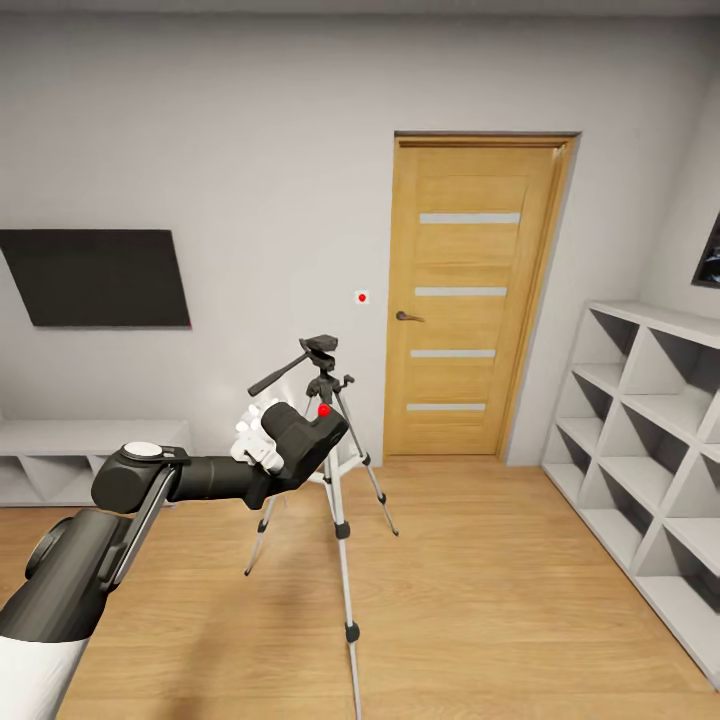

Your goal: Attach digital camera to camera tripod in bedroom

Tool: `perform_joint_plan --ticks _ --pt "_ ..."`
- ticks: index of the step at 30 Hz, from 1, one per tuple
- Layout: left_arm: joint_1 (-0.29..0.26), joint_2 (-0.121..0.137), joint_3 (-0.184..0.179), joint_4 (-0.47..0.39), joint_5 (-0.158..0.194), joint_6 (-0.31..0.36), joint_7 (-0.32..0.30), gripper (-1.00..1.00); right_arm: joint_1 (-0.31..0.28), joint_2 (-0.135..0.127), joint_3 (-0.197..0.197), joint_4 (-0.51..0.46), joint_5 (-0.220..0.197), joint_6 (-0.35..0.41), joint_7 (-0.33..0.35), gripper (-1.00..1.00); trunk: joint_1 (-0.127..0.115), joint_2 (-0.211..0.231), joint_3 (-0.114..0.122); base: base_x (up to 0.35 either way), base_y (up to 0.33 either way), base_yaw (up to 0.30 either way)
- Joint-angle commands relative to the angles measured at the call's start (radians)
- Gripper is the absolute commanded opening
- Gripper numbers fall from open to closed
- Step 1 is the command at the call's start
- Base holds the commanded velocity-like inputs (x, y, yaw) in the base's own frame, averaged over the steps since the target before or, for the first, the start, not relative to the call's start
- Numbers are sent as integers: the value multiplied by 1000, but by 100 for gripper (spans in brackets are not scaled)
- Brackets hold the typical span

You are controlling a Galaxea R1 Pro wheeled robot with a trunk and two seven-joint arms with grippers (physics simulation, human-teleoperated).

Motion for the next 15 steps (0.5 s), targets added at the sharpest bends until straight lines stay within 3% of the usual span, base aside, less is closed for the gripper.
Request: perform_joint_plan --ticks 1,15 --pt "-1 0 0 -1 -8 4 -10 -100 -1 1 6 4 -10 -15 0 100 -4 7 3 0 0 0" --pt "-1 0 0 -1 -8 4 -10 -100 -1 1 -3 4 -8 -55 6 100 -11 21 9 0 0 0"
